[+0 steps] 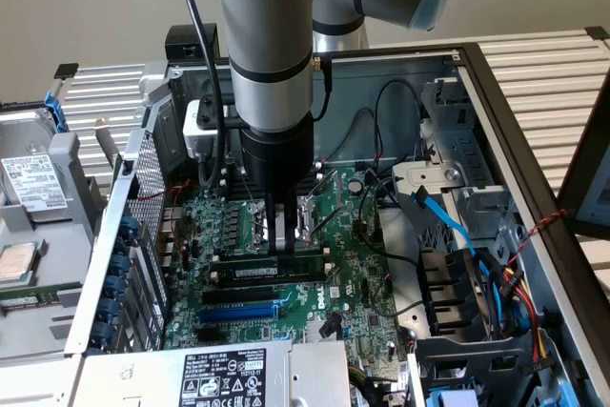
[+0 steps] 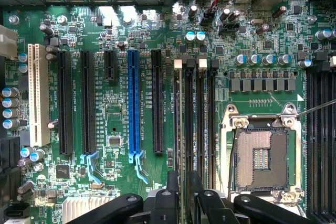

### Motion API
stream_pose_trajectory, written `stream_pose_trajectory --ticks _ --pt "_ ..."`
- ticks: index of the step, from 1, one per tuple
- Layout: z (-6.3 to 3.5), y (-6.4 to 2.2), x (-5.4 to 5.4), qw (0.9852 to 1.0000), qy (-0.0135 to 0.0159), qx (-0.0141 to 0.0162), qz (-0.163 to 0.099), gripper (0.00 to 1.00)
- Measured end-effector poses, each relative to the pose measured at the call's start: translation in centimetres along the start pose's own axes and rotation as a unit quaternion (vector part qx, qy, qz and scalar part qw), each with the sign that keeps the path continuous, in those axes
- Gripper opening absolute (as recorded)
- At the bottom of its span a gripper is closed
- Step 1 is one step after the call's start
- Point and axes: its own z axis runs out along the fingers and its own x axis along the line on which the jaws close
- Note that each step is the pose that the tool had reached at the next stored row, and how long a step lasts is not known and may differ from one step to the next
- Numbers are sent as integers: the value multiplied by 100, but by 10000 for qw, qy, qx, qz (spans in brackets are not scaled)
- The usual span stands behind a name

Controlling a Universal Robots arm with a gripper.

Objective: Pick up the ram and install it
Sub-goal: 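Insert the ram into the slot, then press down the ram until it locks into place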

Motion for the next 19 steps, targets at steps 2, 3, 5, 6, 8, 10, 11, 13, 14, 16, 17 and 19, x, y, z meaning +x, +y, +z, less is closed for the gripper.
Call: stream_pose_trajectory --ticks 2,3,5,6,8,10,11,13,14,16,17,19 --pt "-39 -1 -1 10000 -1 0 0 22" --pt "-68 -1 -2 10000 0 0 0 22" --pt "-105 -1 -3 10000 -1 0 0 22" --pt "-116 -1 -4 10000 0 0 0 22" --pt "-142 -1 -5 10000 0 -3 0 22" --pt "-156 -2 -5 10000 -1 -4 0 22" --pt "-156 -2 -5 10000 0 -4 0 22" --pt "-157 -2 -5 10000 0 -4 0 22" --pt "-156 -2 -5 10000 0 -4 0 22" --pt "-157 -2 -5 10000 0 -4 0 22" --pt "-156 -2 -5 10000 0 -4 0 22" --pt "-156 -2 -5 10000 0 -4 0 22"
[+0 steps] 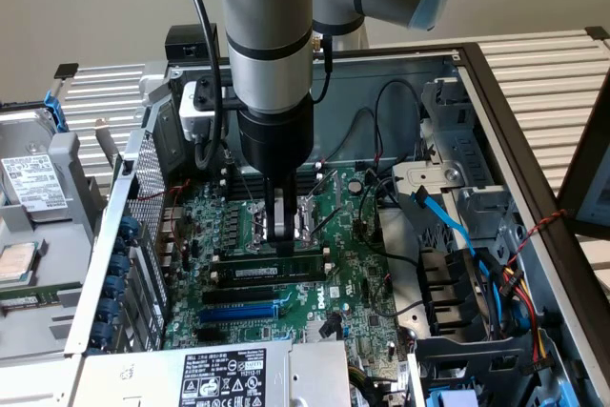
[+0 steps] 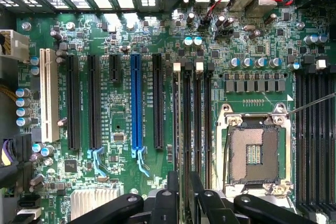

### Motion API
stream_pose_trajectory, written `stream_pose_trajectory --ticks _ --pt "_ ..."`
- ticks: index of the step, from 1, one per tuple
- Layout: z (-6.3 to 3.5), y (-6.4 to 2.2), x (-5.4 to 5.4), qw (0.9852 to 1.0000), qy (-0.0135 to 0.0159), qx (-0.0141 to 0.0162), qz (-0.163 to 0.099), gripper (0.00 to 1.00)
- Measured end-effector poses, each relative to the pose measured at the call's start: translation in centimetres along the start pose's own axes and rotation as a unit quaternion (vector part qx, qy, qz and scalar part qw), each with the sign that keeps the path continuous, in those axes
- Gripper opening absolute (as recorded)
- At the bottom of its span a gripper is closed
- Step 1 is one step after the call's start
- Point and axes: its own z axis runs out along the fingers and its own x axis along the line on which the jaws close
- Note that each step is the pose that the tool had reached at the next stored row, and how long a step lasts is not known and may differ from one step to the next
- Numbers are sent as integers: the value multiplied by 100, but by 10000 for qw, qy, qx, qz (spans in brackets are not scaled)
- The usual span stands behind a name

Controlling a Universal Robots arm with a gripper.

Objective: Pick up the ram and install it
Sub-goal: 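Press down the ram until it locks into place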

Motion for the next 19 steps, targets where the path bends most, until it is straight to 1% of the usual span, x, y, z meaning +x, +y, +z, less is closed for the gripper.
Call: stream_pose_trajectory --ticks 4,6,7,11,12,14,15,18,19 --pt "0 0 0 10000 0 0 0 22" --pt "0 0 0 10000 0 0 0 24" --pt "0 0 0 10000 0 0 0 31" --pt "0 0 0 10000 0 0 0 31" --pt "0 0 0 10000 0 0 0 29" --pt "0 0 0 10000 0 0 0 29" --pt "0 0 0 10000 0 0 0 21" --pt "0 0 0 10000 0 0 0 19" --pt "0 0 0 10000 0 0 0 12"
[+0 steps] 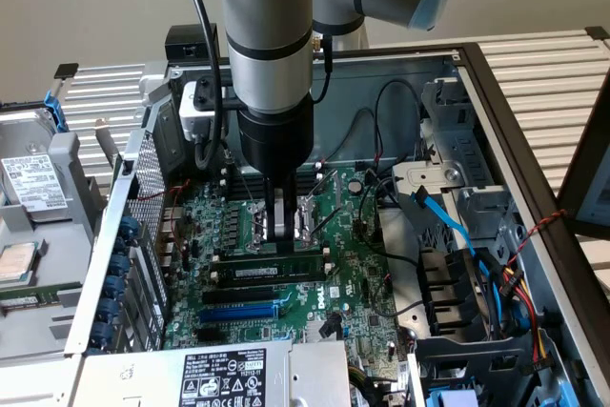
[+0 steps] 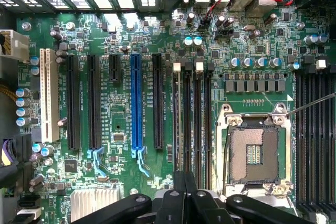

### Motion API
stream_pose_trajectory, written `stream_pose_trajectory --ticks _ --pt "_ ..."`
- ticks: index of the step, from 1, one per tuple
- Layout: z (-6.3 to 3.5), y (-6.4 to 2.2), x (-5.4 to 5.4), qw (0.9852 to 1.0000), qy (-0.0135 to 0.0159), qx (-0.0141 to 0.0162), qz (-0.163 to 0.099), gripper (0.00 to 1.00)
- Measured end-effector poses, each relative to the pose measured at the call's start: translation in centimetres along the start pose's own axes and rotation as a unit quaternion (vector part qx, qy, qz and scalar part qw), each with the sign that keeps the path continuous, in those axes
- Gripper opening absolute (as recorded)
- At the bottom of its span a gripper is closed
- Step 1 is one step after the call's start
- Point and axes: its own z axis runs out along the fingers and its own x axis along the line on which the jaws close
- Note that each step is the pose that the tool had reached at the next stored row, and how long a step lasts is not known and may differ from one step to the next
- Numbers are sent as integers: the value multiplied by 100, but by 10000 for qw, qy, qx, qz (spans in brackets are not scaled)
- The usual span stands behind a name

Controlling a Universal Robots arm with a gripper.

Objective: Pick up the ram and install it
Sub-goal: 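Press down the ram until it locks into place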

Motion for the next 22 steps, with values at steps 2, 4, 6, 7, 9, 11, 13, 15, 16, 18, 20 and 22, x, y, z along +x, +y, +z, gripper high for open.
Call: stream_pose_trajectory --ticks 2,4,6,7,9,11,13,15,16,18,20,22 --pt "0 0 0 10000 0 0 0 12" --pt "0 0 0 10000 0 0 0 12" --pt "0 0 0 10000 0 0 0 12" --pt "0 -8 0 10000 0 0 -1 12" --pt "0 -78 -5 10000 0 -1 -16 12" --pt "4 -163 -11 10000 -1 -1 -27 12" --pt "13 -219 -14 10000 -2 -1 -39 12" --pt "17 -220 -14 10000 -1 -2 -40 12" --pt "17 -221 -14 10000 1 -2 -40 12" --pt "30 -221 -14 10000 1 1 -40 12" --pt "42 -228 -14 10000 2 2 -41 12" --pt "56 -231 -14 10000 2 5 -41 12"
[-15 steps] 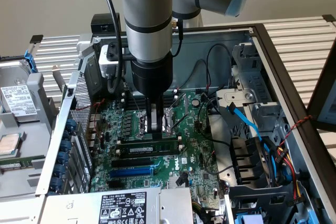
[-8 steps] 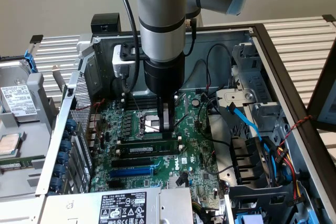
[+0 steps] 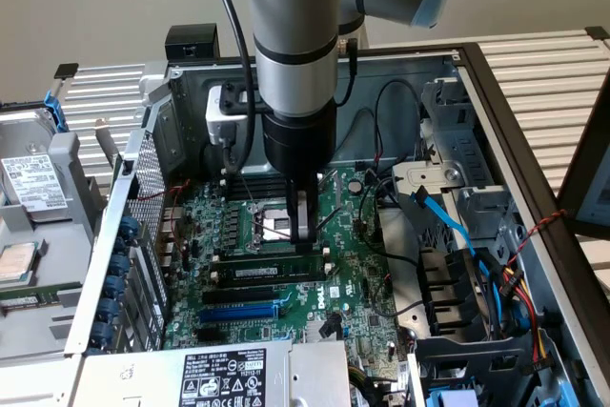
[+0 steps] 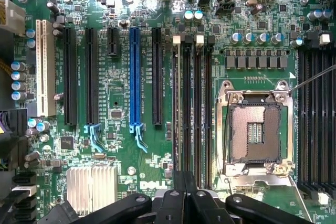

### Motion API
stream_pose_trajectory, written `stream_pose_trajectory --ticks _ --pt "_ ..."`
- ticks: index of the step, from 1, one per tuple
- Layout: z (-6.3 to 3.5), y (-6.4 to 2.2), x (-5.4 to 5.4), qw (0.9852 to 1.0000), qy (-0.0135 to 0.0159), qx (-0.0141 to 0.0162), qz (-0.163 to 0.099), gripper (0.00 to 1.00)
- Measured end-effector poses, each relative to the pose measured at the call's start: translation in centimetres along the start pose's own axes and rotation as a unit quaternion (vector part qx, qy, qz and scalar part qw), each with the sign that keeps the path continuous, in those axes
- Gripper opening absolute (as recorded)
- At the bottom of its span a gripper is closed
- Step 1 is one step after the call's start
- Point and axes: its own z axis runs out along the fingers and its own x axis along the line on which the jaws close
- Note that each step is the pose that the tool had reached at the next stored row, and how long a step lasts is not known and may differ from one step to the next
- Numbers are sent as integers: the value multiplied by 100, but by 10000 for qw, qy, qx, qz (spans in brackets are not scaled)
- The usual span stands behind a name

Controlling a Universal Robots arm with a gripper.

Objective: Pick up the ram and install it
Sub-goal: 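Press down the ram until it locks into place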

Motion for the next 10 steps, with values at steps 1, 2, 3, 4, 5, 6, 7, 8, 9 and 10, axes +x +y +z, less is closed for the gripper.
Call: stream_pose_trajectory --ticks 1,2,3,4,5,6,7,8,9,10 --pt "8 -1 0 10000 0 4 0 12" --pt "15 -1 1 10000 -1 8 -1 12" --pt "23 -1 1 10000 -1 11 -1 12" --pt "29 -1 1 10000 -2 14 -1 12" --pt "33 -1 1 10000 -1 16 -2 12" --pt "37 -1 2 10000 -1 17 -2 12" --pt "41 -1 2 10000 -1 19 -1 12" --pt "46 -1 2 10000 -2 21 -1 12" --pt "50 -1 2 10000 -2 24 -2 12" --pt "54 -1 2 10000 -2 26 -2 12"
